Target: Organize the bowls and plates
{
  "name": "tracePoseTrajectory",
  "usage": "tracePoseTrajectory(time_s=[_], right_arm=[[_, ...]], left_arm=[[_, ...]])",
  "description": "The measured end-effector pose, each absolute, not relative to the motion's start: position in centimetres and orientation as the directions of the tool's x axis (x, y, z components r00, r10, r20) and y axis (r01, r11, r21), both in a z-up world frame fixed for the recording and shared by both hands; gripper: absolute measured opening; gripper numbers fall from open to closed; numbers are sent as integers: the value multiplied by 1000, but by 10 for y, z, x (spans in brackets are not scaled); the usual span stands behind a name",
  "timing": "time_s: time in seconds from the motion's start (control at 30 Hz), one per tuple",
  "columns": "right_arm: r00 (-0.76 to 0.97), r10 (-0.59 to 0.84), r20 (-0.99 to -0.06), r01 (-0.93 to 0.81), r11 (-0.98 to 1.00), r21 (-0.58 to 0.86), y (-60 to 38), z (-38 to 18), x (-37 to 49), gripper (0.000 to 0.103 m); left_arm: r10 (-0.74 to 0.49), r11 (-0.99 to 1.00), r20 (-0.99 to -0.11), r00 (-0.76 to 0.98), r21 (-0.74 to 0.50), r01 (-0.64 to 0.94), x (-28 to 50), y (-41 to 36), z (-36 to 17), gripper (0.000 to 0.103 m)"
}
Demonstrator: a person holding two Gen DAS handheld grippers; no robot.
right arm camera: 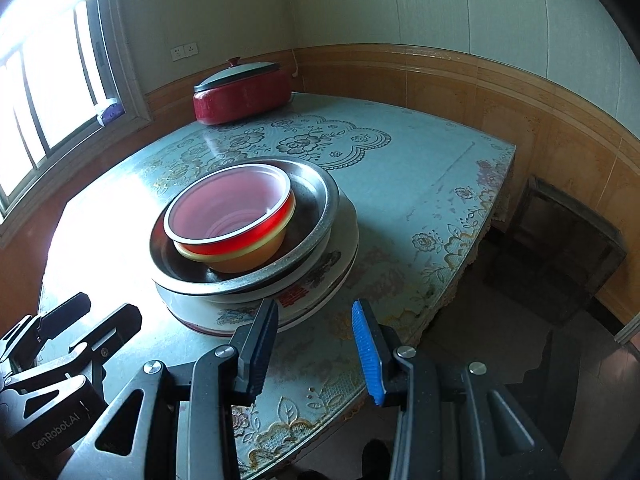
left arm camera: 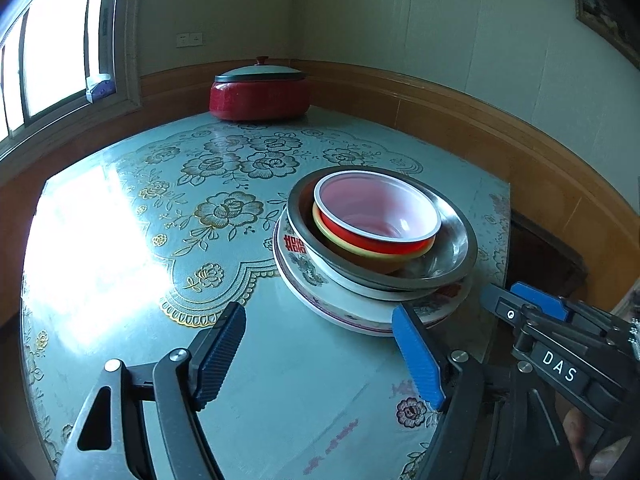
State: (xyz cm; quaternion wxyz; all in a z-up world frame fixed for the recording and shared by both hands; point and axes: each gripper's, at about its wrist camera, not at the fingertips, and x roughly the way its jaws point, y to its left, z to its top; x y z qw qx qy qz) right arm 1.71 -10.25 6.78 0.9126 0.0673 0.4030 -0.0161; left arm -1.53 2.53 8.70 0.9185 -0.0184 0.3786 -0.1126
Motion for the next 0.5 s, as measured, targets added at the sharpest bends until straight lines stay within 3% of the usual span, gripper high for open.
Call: tracePoseTrajectory(time_s=[0.5], right_arm=[[679,24,-733,84,990,109,-102,68,16,39]], left_arm=[[-224,973,-686,692,-114,202,-17,24,88,76]])
